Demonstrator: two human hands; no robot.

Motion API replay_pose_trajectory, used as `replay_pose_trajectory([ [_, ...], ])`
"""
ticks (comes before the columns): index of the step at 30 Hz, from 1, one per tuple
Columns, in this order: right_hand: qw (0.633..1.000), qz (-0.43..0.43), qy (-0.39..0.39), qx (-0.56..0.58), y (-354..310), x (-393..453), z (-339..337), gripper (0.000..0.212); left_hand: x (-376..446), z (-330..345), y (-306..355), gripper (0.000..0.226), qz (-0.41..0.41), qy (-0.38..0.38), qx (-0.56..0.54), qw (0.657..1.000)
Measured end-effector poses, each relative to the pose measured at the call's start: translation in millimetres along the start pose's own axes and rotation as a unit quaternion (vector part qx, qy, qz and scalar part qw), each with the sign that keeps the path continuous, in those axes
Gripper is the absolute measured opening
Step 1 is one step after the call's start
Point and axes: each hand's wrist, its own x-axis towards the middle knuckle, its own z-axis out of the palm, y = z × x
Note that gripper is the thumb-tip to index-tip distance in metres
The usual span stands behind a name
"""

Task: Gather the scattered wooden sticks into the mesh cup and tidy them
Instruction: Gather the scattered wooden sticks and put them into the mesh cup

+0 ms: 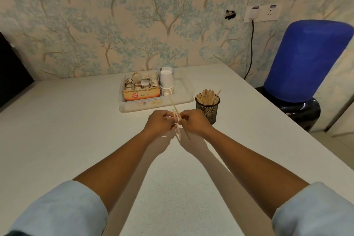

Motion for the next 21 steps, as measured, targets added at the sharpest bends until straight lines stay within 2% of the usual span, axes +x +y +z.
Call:
replay_pose_trajectory([
  [10, 0.993, -0.003, 0.079, 0.087, 4, 15, -38, 0.017, 26, 15, 39, 0.008, 0.073, -0.008, -0.071, 0.995],
  [21, 0.976, 0.026, 0.184, 0.113, 4, 40, -89, 0.014, 54, 30, 94, 0.015, 0.182, 0.016, -0.041, 0.982],
])
